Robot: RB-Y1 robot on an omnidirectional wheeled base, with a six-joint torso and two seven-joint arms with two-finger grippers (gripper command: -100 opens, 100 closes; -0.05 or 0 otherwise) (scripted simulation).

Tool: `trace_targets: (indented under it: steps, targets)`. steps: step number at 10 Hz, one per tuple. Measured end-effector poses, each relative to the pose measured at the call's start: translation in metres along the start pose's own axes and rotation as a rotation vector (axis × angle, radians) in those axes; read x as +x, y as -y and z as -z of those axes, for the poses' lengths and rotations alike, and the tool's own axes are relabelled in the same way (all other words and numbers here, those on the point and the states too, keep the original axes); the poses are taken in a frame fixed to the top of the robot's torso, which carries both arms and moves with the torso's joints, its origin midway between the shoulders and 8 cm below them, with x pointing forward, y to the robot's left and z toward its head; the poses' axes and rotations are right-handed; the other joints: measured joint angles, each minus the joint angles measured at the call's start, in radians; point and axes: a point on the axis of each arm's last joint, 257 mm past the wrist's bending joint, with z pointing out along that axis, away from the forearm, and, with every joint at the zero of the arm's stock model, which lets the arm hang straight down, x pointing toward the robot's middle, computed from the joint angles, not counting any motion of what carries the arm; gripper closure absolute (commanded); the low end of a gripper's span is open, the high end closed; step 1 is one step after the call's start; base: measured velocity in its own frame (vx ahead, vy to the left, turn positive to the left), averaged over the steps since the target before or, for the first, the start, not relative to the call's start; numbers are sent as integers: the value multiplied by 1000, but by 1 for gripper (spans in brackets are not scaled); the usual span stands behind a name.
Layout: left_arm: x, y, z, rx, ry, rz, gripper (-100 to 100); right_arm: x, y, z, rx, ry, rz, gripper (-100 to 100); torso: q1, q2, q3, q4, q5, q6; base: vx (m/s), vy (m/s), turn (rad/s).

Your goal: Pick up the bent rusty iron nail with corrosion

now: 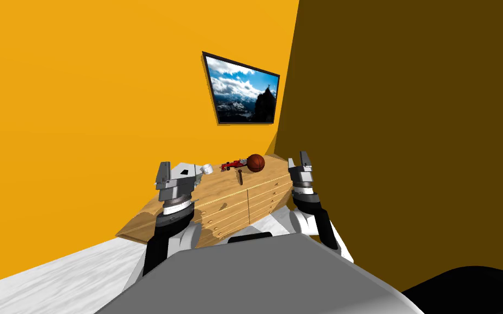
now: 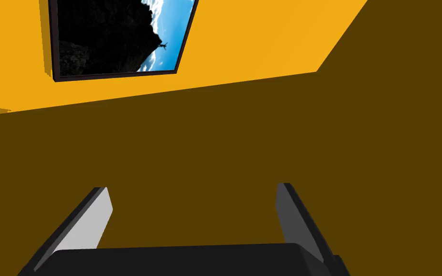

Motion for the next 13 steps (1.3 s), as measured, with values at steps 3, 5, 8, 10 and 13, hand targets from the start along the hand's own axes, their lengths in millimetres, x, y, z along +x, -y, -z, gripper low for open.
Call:
trace_targets:
  steps: [3,5,8,10,13]
  targets:
    - [8,-7,-6,-14,-45,17,-100,0,0,0,0,0,0,0,4,1,0,0,1,0,-14,55,-53]
    - [16,-15,-14,-33,-78,42,-100,0,0,0,0,0,0,0,6,2,1,0,1,0,-33,85,-90]
    - [28,-33,-25,-74,-120,83,-100,0,0,0,0,0,0,0,5,1,0,0,1,0,-18,79,-68]
    - [40,-45,-34,-102,-155,113,-100,0,0,0,0,0,0,0,5,1,1,0,1,0,-24,75,-94]
    - [52,-58,-42,-149,-190,143,-100,0,0,0,0,0,0,0,4,1,1,0,1,0,-28,67,-72]
